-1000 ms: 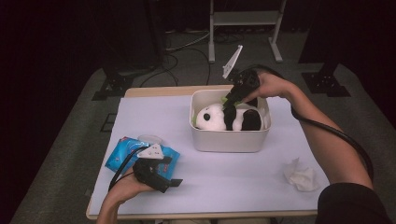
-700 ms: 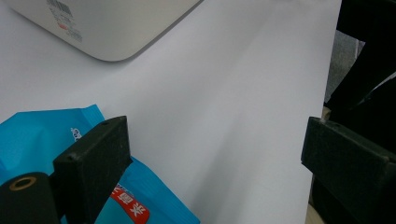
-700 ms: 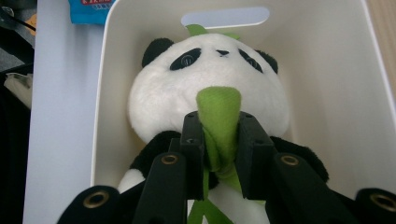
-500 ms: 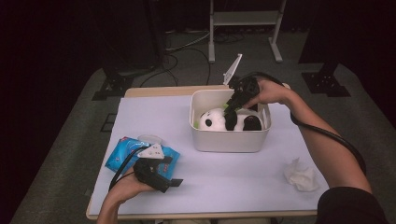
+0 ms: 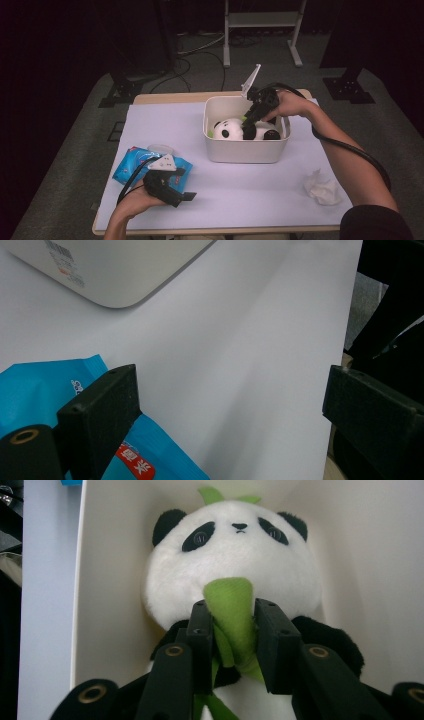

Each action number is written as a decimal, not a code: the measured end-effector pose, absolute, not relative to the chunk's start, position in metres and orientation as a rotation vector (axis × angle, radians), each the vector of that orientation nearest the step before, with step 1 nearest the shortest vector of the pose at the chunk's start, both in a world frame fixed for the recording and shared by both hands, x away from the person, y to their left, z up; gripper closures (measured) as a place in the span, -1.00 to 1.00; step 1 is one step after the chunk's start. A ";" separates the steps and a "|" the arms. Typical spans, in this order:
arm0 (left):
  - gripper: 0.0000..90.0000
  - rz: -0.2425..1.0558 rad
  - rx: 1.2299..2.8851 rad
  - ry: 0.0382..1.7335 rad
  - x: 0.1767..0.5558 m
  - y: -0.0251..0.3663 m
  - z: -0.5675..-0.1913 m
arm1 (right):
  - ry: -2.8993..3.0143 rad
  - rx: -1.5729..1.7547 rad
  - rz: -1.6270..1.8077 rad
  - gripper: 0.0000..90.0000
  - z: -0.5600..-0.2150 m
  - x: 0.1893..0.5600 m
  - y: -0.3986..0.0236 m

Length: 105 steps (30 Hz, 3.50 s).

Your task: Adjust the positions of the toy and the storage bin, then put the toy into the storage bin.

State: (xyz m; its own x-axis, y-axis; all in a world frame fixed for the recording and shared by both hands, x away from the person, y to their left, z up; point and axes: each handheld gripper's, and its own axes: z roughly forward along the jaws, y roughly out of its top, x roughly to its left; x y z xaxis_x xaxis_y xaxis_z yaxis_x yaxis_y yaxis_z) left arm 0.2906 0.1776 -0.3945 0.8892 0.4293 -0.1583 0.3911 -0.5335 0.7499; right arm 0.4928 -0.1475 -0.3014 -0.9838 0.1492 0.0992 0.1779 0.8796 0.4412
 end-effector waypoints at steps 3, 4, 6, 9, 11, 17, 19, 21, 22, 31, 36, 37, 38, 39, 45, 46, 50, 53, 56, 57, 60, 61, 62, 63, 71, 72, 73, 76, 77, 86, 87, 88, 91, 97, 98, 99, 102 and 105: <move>-0.83 0.060 2.195 0.576 0.289 0.175 -0.393 | -2.982 -0.276 -0.706 0.46 -0.304 0.491 -0.151; -0.83 0.058 2.194 0.576 0.289 0.175 -0.393 | -2.983 -0.279 -0.714 0.46 -0.304 0.490 -0.152; -0.83 0.059 2.197 0.572 0.289 0.174 -0.393 | -2.985 -0.279 -0.727 0.44 -0.304 0.489 -0.154; -0.83 0.062 2.201 0.572 0.289 0.175 -0.392 | -2.985 -0.284 -0.737 0.39 -0.303 0.487 -0.155; -0.83 0.061 2.174 0.580 0.289 0.177 -0.391 | -2.981 -0.288 -0.747 0.38 -0.301 0.486 -0.156; -0.83 0.059 2.185 0.565 0.291 0.176 -0.391 | -2.960 -0.307 -0.784 0.33 -0.295 0.484 -0.164; -0.83 0.059 2.183 0.564 0.291 0.175 -0.391 | -2.962 -0.302 -0.791 0.33 -0.292 0.482 -0.166; -0.83 0.058 2.184 0.563 0.292 0.174 -0.392 | -2.961 -0.303 -0.800 0.31 -0.289 0.479 -0.168; -0.83 0.059 2.190 0.561 0.292 0.174 -0.392 | -2.966 -0.301 -0.799 0.31 -0.287 0.479 -0.168; -0.83 0.061 2.185 0.566 0.295 0.179 -0.392 | -2.965 -0.309 -0.869 0.24 -0.271 0.476 -0.175; -0.89 0.070 2.178 0.580 0.293 0.182 -0.391 | -2.971 -0.321 -0.857 0.20 -0.268 0.474 -0.178; -0.89 0.071 2.178 0.582 0.293 0.183 -0.391 | -2.967 -0.330 -0.862 0.20 -0.267 0.473 -0.179; -0.89 0.071 2.174 0.586 0.292 0.183 -0.391 | -2.968 -0.332 -0.865 0.20 -0.266 0.472 -0.180; -0.89 0.072 2.172 0.583 0.292 0.183 -0.390 | -2.968 -0.330 -0.870 0.19 -0.265 0.470 -0.181; -0.89 0.076 2.171 0.577 0.290 0.184 -0.389 | -2.971 -0.324 -0.888 0.10 -0.258 0.465 -0.184; -0.89 0.077 2.167 0.576 0.291 0.184 -0.389 | -2.968 -0.318 -0.896 0.09 -0.257 0.465 -0.185; -0.91 0.077 2.171 0.575 0.291 0.182 -0.388 | -2.976 -0.322 -0.897 0.08 -0.254 0.463 -0.188; -0.91 0.077 2.175 0.576 0.291 0.181 -0.389 | -2.975 -0.326 -0.907 0.07 -0.252 0.460 -0.191; -0.91 0.081 2.179 0.569 0.290 0.180 -0.388 | -2.983 -0.327 -0.912 0.07 -0.251 0.456 -0.196; -0.91 0.082 2.176 0.567 0.290 0.179 -0.388 | -2.980 -0.327 -0.923 0.07 -0.250 0.454 -0.198; -0.91 0.074 2.180 0.557 0.289 0.177 -0.388 | -2.977 -0.337 -0.943 0.07 -0.248 0.449 -0.204; -0.91 0.071 2.181 0.555 0.289 0.177 -0.388 | -2.978 -0.342 -0.943 0.07 -0.248 0.448 -0.206; -0.91 0.072 2.182 0.556 0.290 0.177 -0.388 | -2.980 -0.348 -0.946 0.06 -0.248 0.447 -0.208; -0.91 0.071 2.183 0.559 0.290 0.177 -0.389 | -2.976 -0.350 -0.954 0.06 -0.247 0.446 -0.210; -0.91 0.058 2.183 0.557 0.290 0.173 -0.391 | -2.970 -0.372 -0.984 0.06 -0.245 0.436 -0.222; -0.91 0.059 2.187 0.556 0.290 0.173 -0.392 | -2.970 -0.372 -0.982 0.06 -0.245 0.435 -0.224; -0.91 0.058 2.191 0.553 0.289 0.174 -0.392 | -2.970 -0.374 -0.981 0.06 -0.245 0.434 -0.225; -0.91 0.062 2.186 0.558 0.288 0.174 -0.391 | -2.972 -0.378 -0.987 0.06 -0.243 0.431 -0.228; -0.91 0.065 2.185 0.559 0.288 0.174 -0.391 | -2.972 -0.377 -0.993 0.05 -0.243 0.430 -0.229; -0.91 0.064 2.192 0.561 0.287 0.174 -0.392 | -2.970 -0.387 -1.002 0.05 -0.243 0.421 -0.240; -0.91 0.063 2.191 0.560 0.287 0.173 -0.392 | -2.967 -0.387 -1.007 0.05 -0.244 0.419 -0.242; -0.91 0.064 2.193 0.556 0.287 0.173 -0.391 | -2.969 -0.386 -1.012 0.05 -0.244 0.418 -0.243; -0.91 0.063 2.195 0.551 0.287 0.172 -0.391 | -2.969 -0.389 -1.016 0.05 -0.246 0.415 -0.247; -0.91 0.061 2.196 0.550 0.287 0.171 -0.391 | -2.969 -0.398 -1.025 0.05 -0.248 0.408 -0.254; -0.91 0.060 2.194 0.549 0.287 0.171 -0.391 | -2.967 -0.400 -1.028 0.05 -0.249 0.407 -0.255; -0.91 0.059 2.193 0.550 0.287 0.171 -0.391 | -2.961 -0.407 -1.029 0.05 -0.249 0.406 -0.256; -0.92 0.059 2.191 0.552 0.288 0.170 -0.391 | -2.953 -0.417 -1.044 0.04 -0.250 0.404 -0.259; -0.93 0.059 2.191 0.552 0.288 0.170 -0.391 | -2.950 -0.415 -1.057 0.05 -0.252 0.401 -0.262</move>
